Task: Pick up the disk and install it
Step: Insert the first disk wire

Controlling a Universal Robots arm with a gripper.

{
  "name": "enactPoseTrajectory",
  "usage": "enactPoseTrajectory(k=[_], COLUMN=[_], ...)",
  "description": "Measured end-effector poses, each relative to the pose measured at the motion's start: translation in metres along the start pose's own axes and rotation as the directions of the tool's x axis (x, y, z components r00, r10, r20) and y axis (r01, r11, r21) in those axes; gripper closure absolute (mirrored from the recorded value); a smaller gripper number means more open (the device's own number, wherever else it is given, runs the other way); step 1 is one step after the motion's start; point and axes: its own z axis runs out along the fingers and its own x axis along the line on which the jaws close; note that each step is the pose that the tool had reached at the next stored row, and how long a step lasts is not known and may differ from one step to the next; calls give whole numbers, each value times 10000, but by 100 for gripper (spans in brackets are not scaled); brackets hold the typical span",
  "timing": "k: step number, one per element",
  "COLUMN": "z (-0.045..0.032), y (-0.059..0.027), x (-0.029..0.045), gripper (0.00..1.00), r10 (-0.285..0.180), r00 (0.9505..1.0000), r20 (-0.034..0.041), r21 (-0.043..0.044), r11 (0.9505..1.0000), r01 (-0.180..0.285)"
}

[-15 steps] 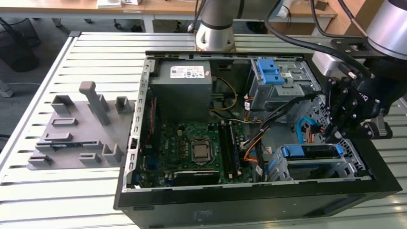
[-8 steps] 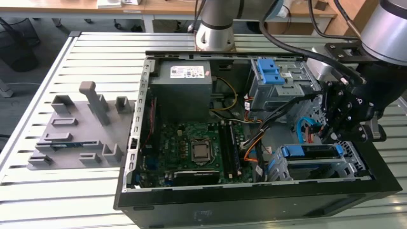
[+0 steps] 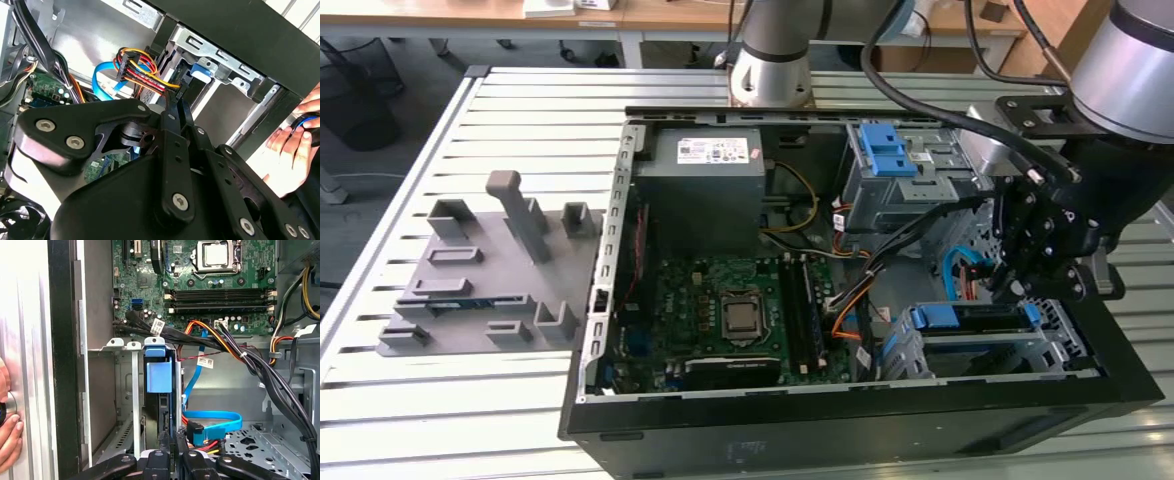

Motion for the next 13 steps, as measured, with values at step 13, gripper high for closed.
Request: enactPoseTrajectory(k=[13], z=[54], y=[58], x=[29], gripper=[84], r10=[15], r00=[10000], r20=[93], r21=[205], r11=[9998], r01=[-16])
